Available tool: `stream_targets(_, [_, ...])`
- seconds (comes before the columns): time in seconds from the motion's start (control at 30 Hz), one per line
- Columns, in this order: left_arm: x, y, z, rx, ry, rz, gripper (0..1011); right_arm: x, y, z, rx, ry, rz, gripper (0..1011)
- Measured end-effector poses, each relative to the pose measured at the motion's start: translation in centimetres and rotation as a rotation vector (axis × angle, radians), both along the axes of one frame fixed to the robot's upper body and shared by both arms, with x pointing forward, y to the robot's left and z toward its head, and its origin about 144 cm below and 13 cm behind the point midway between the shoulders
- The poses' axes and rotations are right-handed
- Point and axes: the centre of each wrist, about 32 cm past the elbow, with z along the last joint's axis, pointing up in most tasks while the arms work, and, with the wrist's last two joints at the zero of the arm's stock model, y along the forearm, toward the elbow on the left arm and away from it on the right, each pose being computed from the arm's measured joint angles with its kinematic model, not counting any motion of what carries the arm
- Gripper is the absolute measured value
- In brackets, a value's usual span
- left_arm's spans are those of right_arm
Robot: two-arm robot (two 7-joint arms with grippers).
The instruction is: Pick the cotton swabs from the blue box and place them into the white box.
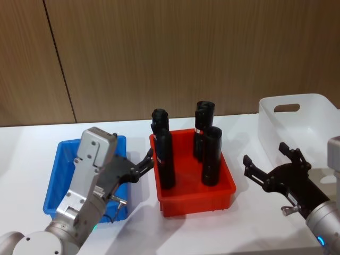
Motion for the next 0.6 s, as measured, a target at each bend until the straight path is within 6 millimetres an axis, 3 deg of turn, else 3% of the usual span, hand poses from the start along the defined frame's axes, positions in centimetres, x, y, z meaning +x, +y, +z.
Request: stream_targets(0.6, [0.4, 2.7, -0.9, -0.051, 0.12, 0.117, 1004, 0.0, 0.0, 0.0, 0.0, 0.0, 0.0, 1002])
